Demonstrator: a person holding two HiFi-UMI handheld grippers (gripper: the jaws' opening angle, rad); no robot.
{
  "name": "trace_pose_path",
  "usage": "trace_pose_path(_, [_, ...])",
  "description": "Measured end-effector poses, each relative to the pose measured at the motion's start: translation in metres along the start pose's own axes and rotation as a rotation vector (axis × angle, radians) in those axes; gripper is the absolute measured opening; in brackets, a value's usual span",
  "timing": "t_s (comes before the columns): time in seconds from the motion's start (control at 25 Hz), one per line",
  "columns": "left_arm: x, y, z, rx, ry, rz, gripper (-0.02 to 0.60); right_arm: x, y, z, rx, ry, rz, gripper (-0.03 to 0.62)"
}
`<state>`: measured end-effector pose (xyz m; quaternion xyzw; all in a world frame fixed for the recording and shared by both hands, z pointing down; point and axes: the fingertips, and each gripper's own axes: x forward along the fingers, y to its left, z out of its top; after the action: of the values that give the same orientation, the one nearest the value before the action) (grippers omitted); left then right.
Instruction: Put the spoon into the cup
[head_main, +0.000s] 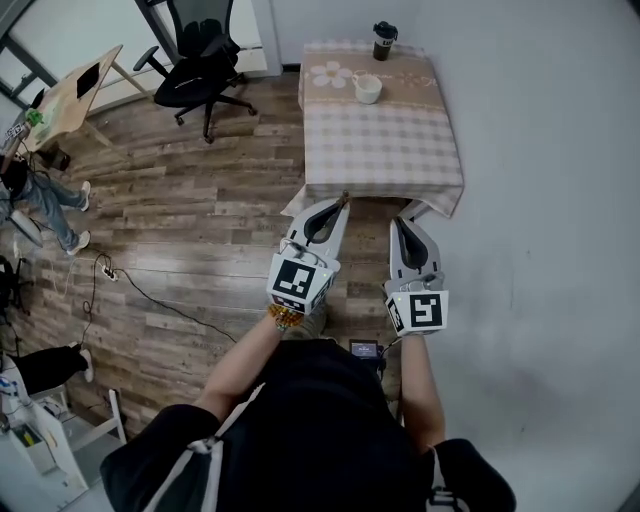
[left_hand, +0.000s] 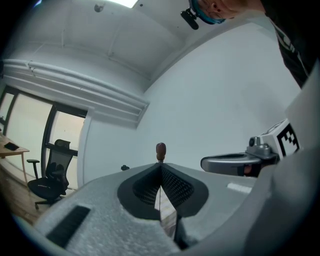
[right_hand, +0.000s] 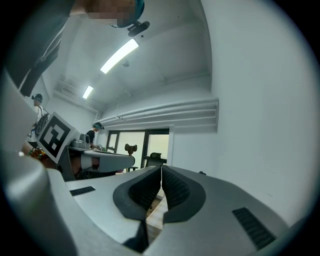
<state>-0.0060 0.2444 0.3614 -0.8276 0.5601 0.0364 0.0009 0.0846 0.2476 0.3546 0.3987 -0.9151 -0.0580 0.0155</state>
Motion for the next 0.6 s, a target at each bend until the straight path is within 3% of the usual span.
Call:
trace_pose_path(0.28, [0.045, 0.048, 0.010, -0.013, -0.019, -0.043, 0.011, 0.071, -0.014, -0.005, 0.006, 0.011, -0.029, 0.009])
trace_pose_path(0.6, [0.078, 0.080, 0.011, -0.023, -0.033, -0.077, 0.011, 0.115, -0.035, -0.004, -0.023, 0.030, -0.043, 0.009])
